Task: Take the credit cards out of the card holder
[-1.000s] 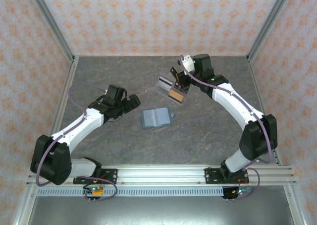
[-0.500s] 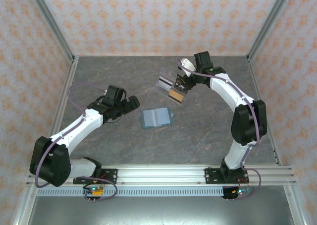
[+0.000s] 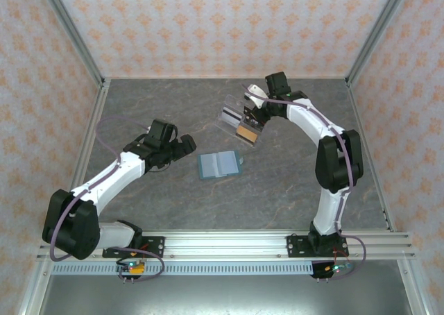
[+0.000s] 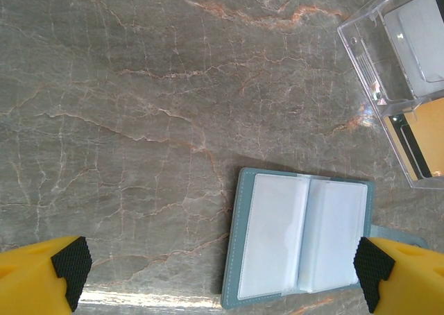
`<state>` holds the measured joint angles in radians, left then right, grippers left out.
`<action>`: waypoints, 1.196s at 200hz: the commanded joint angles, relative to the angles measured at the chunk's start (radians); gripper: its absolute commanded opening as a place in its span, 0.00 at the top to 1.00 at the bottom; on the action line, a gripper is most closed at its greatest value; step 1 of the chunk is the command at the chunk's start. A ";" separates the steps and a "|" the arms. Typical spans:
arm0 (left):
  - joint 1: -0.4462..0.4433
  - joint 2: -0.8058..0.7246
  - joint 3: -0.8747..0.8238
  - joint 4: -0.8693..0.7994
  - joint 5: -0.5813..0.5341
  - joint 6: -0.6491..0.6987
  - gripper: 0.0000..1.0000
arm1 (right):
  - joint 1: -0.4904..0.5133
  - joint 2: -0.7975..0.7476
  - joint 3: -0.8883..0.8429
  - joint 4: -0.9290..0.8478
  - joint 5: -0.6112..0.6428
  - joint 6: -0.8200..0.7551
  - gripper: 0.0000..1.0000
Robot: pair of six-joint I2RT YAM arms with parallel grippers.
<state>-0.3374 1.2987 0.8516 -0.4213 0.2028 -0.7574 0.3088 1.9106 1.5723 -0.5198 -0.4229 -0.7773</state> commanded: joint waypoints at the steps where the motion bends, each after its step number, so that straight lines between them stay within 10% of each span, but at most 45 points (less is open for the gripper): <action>1: 0.012 0.011 0.003 -0.011 0.008 0.007 0.00 | 0.001 0.019 0.033 -0.040 0.011 -0.024 0.99; 32: 0.012 0.016 0.001 -0.002 0.018 0.006 0.00 | 0.000 0.015 0.018 -0.033 0.028 -0.005 0.87; 220: 0.012 0.055 0.009 0.019 0.040 0.004 0.00 | 0.001 -0.030 0.003 -0.106 0.071 -0.069 1.00; 239: 0.013 0.054 0.009 0.019 0.040 0.004 0.00 | 0.000 -0.027 0.008 -0.097 0.075 -0.047 0.89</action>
<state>-0.3374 1.3476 0.8516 -0.4152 0.2371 -0.7578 0.3088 1.9083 1.5730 -0.5961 -0.3733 -0.8318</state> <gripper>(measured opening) 0.999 0.059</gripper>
